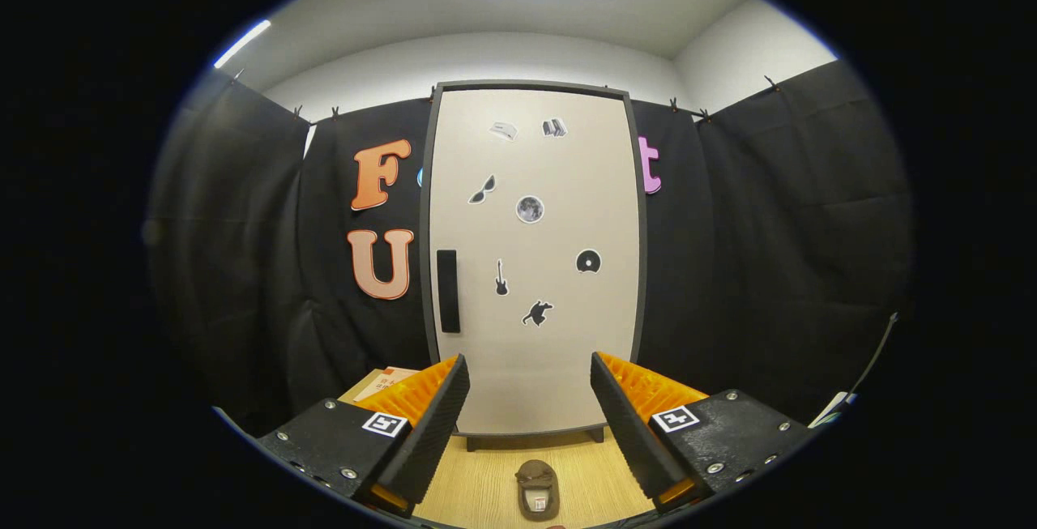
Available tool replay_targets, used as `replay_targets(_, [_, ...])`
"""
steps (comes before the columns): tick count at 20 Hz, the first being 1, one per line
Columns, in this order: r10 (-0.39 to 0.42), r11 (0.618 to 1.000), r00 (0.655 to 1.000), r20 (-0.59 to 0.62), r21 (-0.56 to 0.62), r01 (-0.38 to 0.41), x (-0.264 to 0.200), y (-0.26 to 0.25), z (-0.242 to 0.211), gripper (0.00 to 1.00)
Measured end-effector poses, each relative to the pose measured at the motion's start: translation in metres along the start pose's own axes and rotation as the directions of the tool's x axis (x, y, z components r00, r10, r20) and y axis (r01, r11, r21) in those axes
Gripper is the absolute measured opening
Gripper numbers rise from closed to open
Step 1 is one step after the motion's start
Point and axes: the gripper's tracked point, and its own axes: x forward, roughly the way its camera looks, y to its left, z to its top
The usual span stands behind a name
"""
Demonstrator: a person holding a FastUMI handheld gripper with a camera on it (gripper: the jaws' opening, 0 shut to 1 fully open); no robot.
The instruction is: Open the shoe cabinet door, grab the shoes and put them into the shoe cabinet, then close the shoe cabinet door.
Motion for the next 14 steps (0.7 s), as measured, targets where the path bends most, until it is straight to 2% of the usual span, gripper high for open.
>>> replay_targets(8, [0.0,1.0,1.0,-0.012,0.001,0.0,0.003,0.001,-0.002,0.94])
replay_targets(14, [0.03,0.999,0.999,-0.03,0.012,-0.03,0.017,0.015,-0.011,0.94])
